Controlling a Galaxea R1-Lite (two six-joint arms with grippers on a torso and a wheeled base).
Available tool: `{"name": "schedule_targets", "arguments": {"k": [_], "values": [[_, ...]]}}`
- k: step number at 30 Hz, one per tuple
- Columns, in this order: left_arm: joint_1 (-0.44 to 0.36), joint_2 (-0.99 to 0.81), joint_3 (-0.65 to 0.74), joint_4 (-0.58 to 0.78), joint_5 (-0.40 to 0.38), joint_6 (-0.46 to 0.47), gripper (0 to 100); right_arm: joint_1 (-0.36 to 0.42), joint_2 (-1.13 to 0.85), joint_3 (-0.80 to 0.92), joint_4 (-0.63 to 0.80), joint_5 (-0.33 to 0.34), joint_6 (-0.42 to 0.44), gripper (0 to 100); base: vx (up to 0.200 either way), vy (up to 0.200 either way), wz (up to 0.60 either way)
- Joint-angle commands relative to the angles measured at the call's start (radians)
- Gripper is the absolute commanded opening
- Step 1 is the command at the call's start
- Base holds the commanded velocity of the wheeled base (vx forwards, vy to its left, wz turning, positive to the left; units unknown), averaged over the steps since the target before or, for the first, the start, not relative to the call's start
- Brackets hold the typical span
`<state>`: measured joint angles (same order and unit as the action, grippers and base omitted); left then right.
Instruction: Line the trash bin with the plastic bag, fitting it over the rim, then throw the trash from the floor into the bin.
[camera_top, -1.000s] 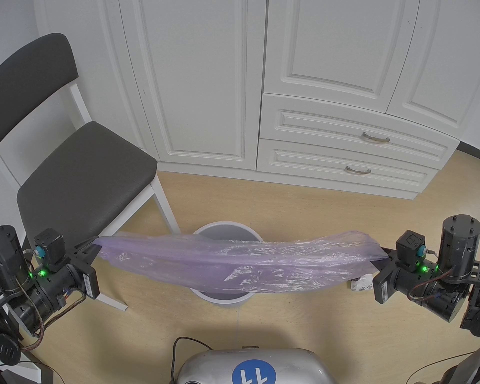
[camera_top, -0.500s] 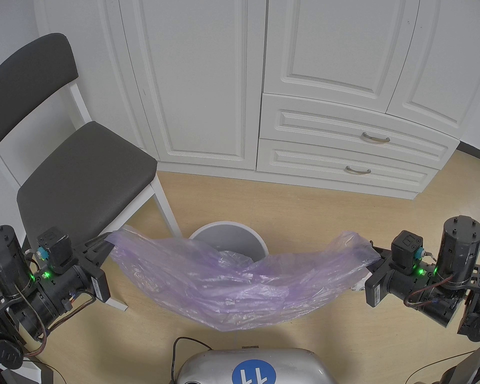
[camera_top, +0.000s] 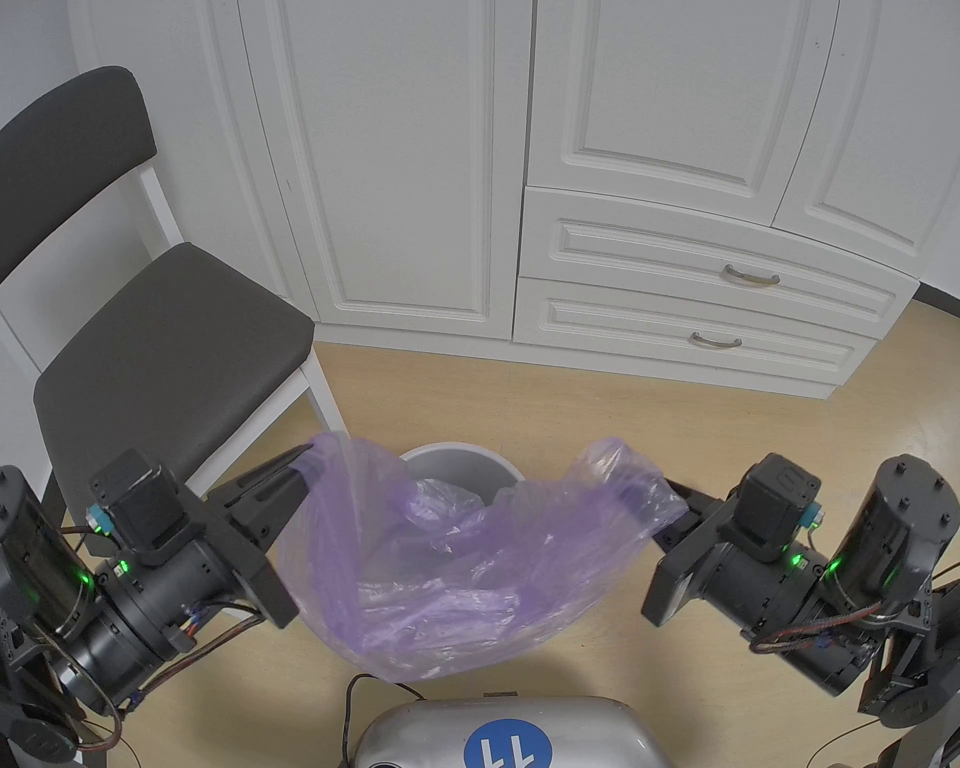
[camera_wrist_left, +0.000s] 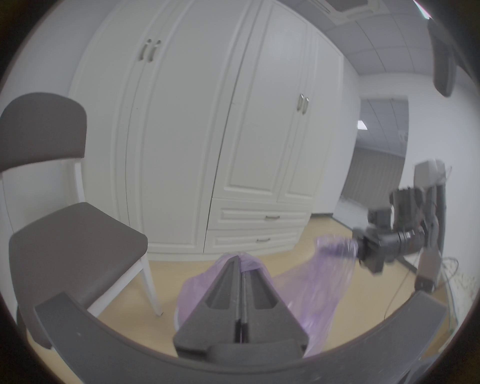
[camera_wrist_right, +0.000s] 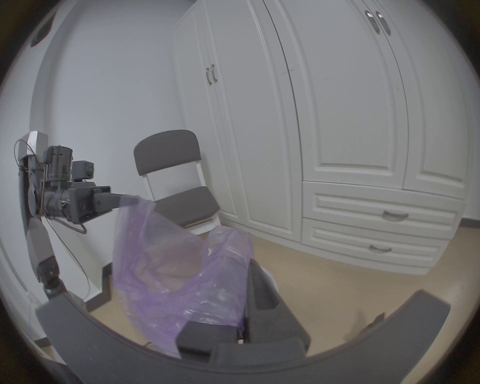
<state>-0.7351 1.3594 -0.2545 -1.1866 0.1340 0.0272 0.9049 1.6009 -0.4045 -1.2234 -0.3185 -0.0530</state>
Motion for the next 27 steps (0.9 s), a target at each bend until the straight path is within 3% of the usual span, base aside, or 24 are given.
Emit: {"name": "schedule_targets", "arguments": {"k": [1,5,13,18,27], "values": [[-0.095,0.256,-0.045,-0.208,0.136,-0.102,0,0.075,0.151,-0.022,-0.08,0.012,0.076,0,0.0,0.0,0.0],[-0.115,0.371,-0.075,-0.354,0.222,-0.127,0,0.081,0.171,-0.042,-0.08,0.039,0.122,0,0.0,0.0,0.0],[-0.13,0.442,-0.141,-0.346,0.234,-0.214,0,0.081,0.277,-0.112,-0.119,0.036,0.202,0,0.0,0.0,0.0],[-0.13,0.458,-0.147,-0.346,0.253,-0.217,0,0.06,0.35,-0.129,-0.2,0.032,0.206,0,0.0,0.0,0.0],[-0.122,0.492,-0.158,-0.346,0.253,-0.227,0,0.012,0.41,-0.172,-0.211,0.041,0.211,0,0.0,0.0,0.0]]}}
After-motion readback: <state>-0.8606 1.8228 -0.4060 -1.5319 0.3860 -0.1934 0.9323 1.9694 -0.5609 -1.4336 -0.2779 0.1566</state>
